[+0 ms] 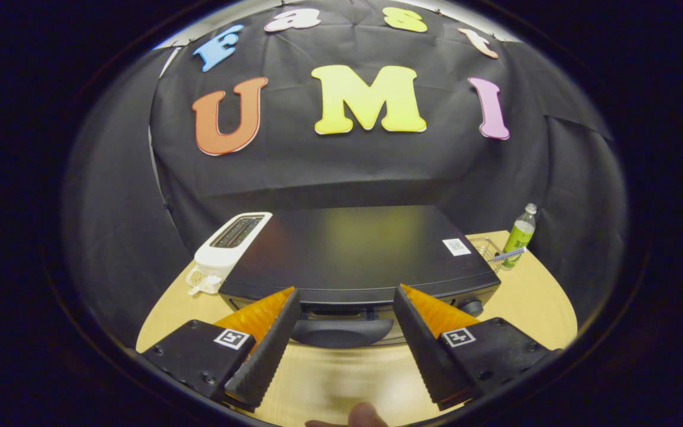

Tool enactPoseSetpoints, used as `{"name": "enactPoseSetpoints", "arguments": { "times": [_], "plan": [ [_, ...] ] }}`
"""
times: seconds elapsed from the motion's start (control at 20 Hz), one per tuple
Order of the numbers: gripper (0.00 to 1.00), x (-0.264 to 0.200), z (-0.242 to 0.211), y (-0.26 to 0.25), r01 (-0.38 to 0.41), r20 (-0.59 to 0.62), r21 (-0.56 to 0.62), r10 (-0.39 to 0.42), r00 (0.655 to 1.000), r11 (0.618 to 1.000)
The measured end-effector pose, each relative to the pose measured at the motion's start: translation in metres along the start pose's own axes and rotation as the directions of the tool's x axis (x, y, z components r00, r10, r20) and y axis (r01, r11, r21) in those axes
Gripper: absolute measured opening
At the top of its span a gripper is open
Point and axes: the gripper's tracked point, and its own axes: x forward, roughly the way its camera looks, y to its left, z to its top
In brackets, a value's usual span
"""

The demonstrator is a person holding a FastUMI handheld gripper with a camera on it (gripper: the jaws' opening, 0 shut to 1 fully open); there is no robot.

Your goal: Open the toaster oven, put the food inside, and close the toaster oven door.

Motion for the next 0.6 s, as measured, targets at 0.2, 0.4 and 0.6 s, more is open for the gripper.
{"name": "enactPoseSetpoints", "arguments": {
  "times": [0.2,0.4,0.6],
  "plan": [
    [1.0,0.012,-0.016,-0.002,0.018,-0.029,-0.007,-0.019,0.999,1.0],
    [1.0,0.01,-0.02,0.001,0.016,-0.007,-0.056,-0.016,1.0,0.998],
    [1.0,-0.008,-0.036,0.001,0.01,-0.035,-0.054,-0.012,0.999,0.999]
  ]
}}
